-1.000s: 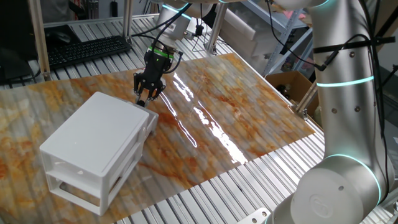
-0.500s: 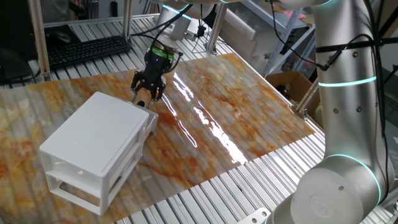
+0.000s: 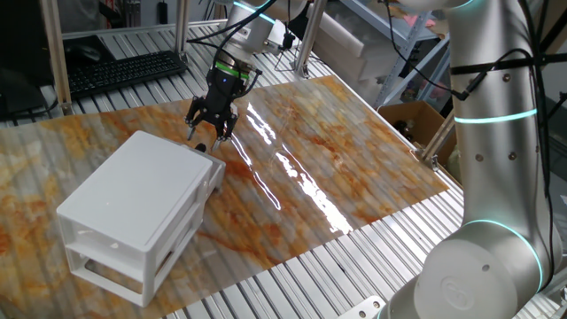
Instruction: Take something out of a drawer
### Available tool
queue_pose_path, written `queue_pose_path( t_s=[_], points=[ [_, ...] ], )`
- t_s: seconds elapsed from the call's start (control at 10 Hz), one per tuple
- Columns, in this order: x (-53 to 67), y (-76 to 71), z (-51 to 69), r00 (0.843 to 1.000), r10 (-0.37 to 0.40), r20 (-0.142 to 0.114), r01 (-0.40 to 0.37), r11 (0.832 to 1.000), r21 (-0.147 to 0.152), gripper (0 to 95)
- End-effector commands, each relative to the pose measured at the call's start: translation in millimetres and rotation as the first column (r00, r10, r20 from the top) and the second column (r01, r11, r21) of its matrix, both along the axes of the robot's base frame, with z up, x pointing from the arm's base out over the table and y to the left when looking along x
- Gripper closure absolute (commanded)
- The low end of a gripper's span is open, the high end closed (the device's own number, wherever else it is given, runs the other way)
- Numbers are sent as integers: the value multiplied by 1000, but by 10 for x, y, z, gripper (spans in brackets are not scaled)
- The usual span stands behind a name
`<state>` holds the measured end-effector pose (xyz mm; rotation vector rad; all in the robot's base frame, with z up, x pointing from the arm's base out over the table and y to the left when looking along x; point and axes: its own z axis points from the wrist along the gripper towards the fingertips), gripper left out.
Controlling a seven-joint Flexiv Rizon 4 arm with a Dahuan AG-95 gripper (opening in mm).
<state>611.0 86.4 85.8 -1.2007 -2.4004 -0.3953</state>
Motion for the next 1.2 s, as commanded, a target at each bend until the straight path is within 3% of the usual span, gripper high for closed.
queue_pose_path(
  t_s=[0.1, 0.7, 1.2],
  points=[
    [-18, 33, 40, 1000, -2, -5, 2, 1000, -1, 380],
    [-221, 315, 276, 999, -43, -30, 41, 998, -43, 380],
    [-400, 540, 290, 998, -58, -31, 55, 995, -79, 380]
  ],
)
